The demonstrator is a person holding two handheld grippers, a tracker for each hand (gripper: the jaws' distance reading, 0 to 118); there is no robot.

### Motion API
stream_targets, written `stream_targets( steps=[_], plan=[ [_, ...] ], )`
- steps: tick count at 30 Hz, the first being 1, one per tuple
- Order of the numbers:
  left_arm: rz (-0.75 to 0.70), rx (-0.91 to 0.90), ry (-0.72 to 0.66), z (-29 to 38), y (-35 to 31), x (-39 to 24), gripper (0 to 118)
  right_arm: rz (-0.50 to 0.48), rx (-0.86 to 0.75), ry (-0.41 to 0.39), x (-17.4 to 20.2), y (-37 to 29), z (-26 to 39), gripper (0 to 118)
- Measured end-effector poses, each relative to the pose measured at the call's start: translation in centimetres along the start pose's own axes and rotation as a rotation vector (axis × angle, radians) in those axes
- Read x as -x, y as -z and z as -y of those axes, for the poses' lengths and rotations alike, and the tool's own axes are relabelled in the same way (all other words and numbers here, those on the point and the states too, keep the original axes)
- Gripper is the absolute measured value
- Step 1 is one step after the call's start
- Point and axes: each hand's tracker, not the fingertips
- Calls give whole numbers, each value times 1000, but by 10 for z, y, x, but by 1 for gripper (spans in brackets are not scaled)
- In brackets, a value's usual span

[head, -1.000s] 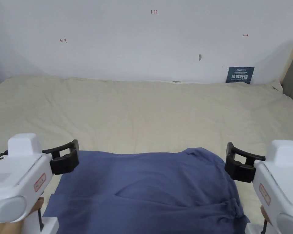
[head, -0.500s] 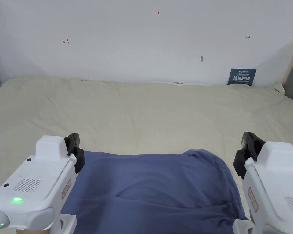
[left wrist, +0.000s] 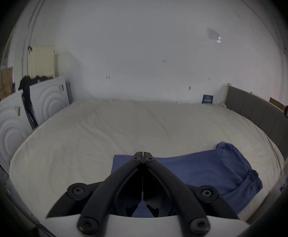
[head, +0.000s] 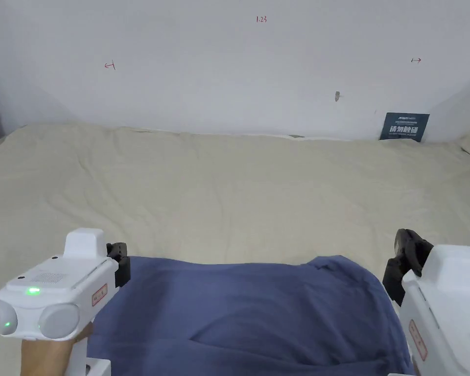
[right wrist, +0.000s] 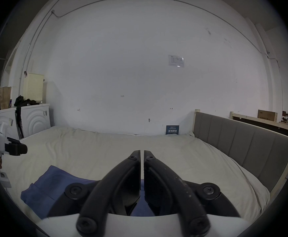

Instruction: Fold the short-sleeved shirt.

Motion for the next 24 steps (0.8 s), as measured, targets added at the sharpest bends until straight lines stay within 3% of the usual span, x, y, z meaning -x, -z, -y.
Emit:
stream_targets(
  steps=[4,6,8,9,10,11,12,20,21,22,23,24],
  plan=[
    [-4,99,-8,-4,61,27,1,-7,32,-8,4,29,5,6],
    [-5,145,-24,-5,91,38,10,-10,52,-14,6,44,8,6],
    [-6,173,-35,-3,118,48,40,-11,73,-17,8,59,13,6],
    [-1,195,-36,-3,133,52,60,-12,84,-19,10,66,15,6],
    [2,232,-23,-1,147,55,90,-12,92,-19,10,72,17,6],
    [-16,262,-12,1,163,57,107,-12,101,-19,11,79,19,6],
    [-30,306,-4,3,173,58,115,-11,107,-19,11,84,21,6],
    [-105,444,-41,25,243,64,97,-4,175,-12,21,112,32,6],
    [-107,458,-41,27,249,63,84,-3,184,-11,21,114,35,6],
    [-103,482,-39,30,254,60,65,-1,195,-10,13,119,39,6],
    [-105,491,-42,34,257,57,54,0,207,-6,12,121,41,6],
    [-116,479,-33,36,256,54,53,0,222,2,9,123,44,6]
  ],
)
